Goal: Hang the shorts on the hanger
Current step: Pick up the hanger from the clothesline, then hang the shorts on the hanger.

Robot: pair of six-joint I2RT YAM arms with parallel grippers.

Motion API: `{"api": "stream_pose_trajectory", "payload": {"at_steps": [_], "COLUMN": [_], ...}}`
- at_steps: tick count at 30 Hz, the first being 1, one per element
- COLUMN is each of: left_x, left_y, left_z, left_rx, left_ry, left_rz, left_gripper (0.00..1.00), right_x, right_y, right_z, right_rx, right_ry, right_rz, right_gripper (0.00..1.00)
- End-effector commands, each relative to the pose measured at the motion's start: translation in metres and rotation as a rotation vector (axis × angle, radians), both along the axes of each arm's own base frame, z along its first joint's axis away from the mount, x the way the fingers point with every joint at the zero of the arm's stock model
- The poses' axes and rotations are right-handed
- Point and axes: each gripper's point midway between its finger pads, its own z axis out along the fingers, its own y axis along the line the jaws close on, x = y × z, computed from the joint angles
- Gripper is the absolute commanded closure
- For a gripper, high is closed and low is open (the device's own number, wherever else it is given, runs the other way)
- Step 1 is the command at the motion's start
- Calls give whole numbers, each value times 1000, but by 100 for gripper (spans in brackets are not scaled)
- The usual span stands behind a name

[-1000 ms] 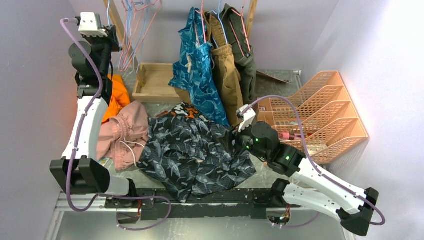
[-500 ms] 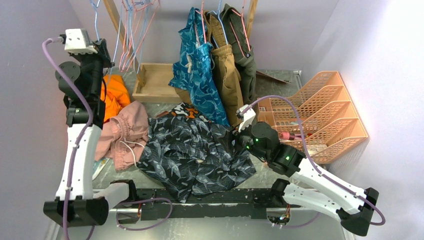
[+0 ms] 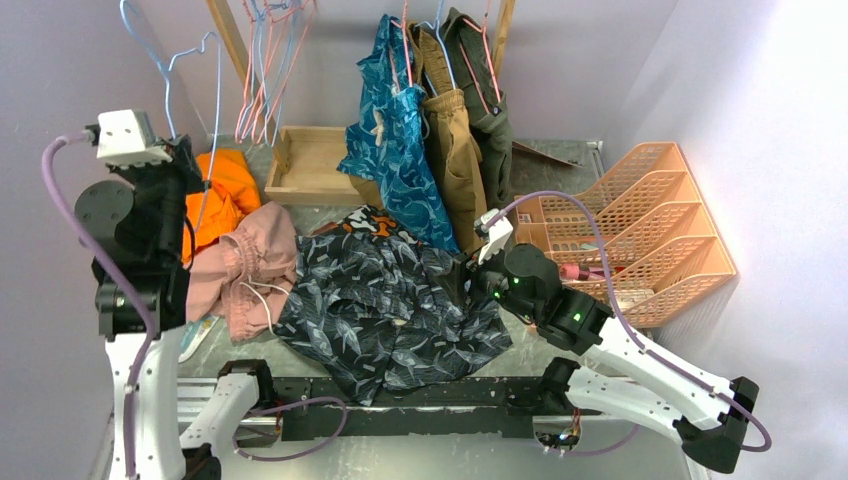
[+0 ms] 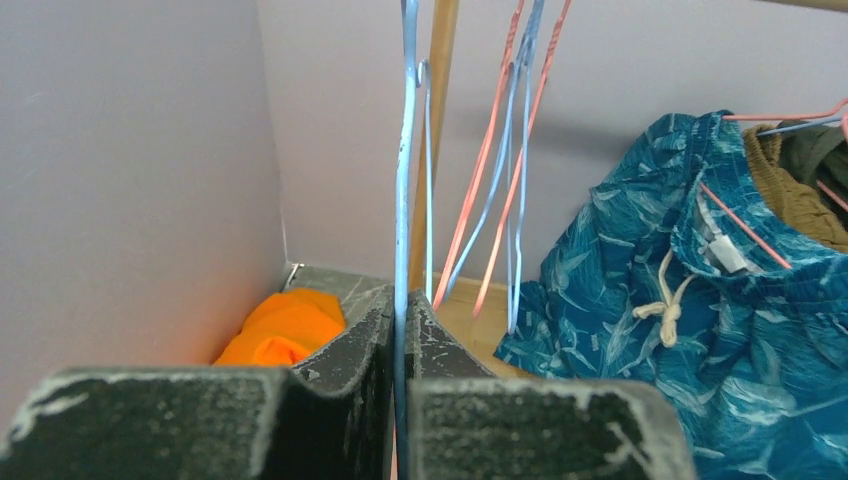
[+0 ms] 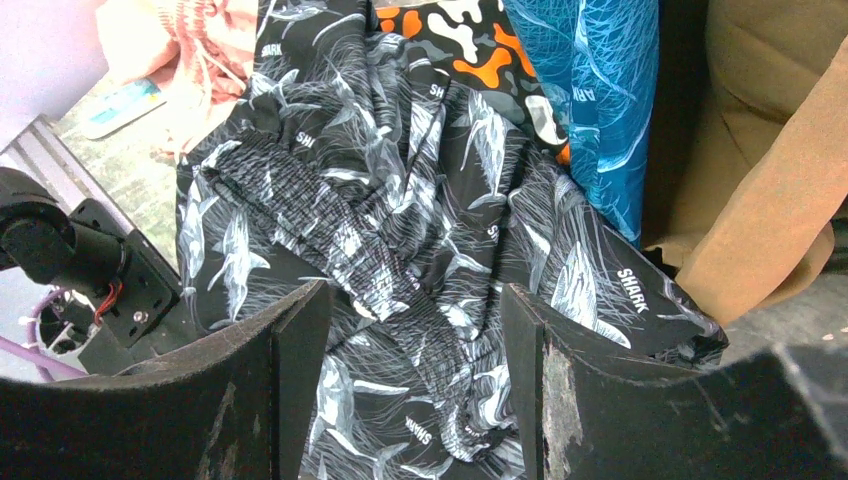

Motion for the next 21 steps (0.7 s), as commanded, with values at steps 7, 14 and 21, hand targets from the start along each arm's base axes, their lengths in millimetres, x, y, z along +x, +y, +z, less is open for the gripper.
{"api": "stream_pose_trajectory", "payload": {"at_steps": [7, 14, 21], "left_x": [-87, -124, -149], "left_y": [-14, -87, -161], "left_z": [46, 66, 33], "left_rx": [-74, 39, 101], "left_ry": [-104, -249, -245], "left_rz": [-57, -465, -971], "left_gripper": [93, 93, 93], "right_x": [-5, -8, -29], "right_y": [6, 3, 1], "right_z": [-1, 24, 76], "right_rx": [1, 17, 79], "right_ry": [23, -7, -119], "right_rz": [33, 41, 170], "right_gripper": [34, 34, 34]}}
